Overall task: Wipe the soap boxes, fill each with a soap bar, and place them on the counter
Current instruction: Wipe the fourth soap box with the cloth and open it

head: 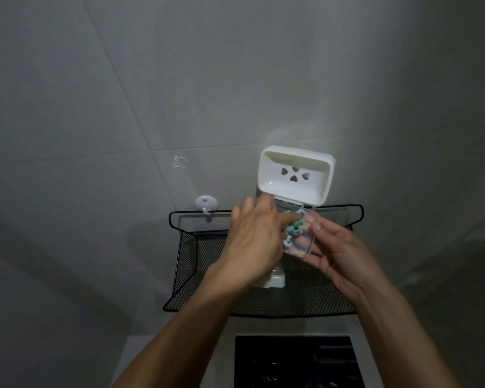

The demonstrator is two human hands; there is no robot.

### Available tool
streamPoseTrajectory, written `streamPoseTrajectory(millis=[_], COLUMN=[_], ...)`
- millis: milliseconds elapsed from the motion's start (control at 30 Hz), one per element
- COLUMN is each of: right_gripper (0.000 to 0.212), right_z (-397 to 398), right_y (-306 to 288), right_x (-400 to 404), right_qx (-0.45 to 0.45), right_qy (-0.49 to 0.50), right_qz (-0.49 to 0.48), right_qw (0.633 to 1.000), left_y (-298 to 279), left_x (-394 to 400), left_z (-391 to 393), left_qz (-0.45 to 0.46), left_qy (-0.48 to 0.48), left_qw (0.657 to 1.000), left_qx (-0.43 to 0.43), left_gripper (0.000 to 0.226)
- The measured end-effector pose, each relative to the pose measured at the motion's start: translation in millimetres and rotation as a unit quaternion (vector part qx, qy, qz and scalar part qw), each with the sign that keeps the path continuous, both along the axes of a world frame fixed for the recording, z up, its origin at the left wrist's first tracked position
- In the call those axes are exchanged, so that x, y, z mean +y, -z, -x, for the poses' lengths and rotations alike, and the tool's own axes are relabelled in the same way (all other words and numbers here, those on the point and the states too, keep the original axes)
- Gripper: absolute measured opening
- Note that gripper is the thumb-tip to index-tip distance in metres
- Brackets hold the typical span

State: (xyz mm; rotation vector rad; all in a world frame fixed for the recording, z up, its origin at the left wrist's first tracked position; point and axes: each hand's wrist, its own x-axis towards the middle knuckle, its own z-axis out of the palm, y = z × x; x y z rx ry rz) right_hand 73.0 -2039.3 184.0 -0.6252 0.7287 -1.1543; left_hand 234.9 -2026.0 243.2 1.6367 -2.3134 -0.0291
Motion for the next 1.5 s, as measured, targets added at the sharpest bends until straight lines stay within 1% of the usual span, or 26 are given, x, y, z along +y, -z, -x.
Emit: streamPoseTrajectory(millis=[67, 167, 233, 300, 367, 467, 533, 600, 733, 900, 1067, 1200, 1300, 1367, 1500], right_gripper=[0.038, 0.041, 0.042, 0.042, 0.039, 0.034, 0.034, 0.034, 0.033, 0.031, 0.031, 0.031, 0.03, 0.029, 0.029], right_z=[1, 3, 1, -2, -5, -8, -7, -5, 0, 3, 0, 1, 1, 0, 4], right_y=[-2, -3, -4, -3, -3, -3, -5, -7, -10, -12, -13, -14, -15, -16, -17], right_x=[-1, -2, -2, -2, -2, -2, -2, -2, -4, -5, -5, -4, -4, -3, -3], right_qx=[0.008, 0.024, 0.028, 0.027, 0.028, 0.027, 0.02, 0.018, 0.012, 0.013, 0.02, 0.027, 0.034, 0.037, 0.066], right_qy=[0.001, -0.001, -0.01, -0.022, -0.034, -0.046, -0.05, -0.054, -0.043, -0.019, -0.007, -0.004, -0.002, 0.002, 0.006], right_qz=[0.002, 0.004, 0.004, 0.003, 0.0, -0.004, -0.001, 0.004, 0.0, 0.002, 0.0, -0.006, -0.007, -0.009, -0.012], right_qw=[1.0, 1.0, 1.0, 0.999, 0.999, 0.999, 0.999, 0.998, 0.999, 1.0, 1.0, 1.0, 0.999, 0.999, 0.998], left_y=[0, -1, -3, -4, -3, -5, -7, -10, -16, -16, -15, -15, -13, -10, -2], left_x=[-1, -2, -1, 2, 4, 7, 7, 5, 1, 3, 3, 5, 6, 6, 5], left_z=[-5, -10, -9, -6, -2, 7, 11, 10, 6, 6, 7, 4, 4, 4, -2], left_qz=[0.02, 0.054, 0.053, 0.049, 0.049, 0.009, -0.011, -0.028, -0.085, -0.104, -0.082, -0.069, -0.024, 0.006, 0.042], left_qy=[-0.027, -0.104, -0.135, -0.138, -0.113, -0.037, -0.004, 0.002, 0.024, 0.047, 0.062, 0.094, 0.114, 0.124, 0.119], left_qw=[0.999, 0.993, 0.989, 0.988, 0.99, 0.993, 0.994, 0.994, 0.991, 0.991, 0.994, 0.993, 0.993, 0.991, 0.991], left_qx=[-0.005, -0.016, 0.013, 0.046, 0.074, 0.109, 0.111, 0.107, 0.1, 0.07, 0.035, 0.0, -0.036, -0.04, -0.047], left_gripper=[0.036, 0.021, 0.012, 0.01, 0.013, 0.029, 0.035, 0.038, 0.04, 0.034, 0.024, 0.025, 0.026, 0.026, 0.014])
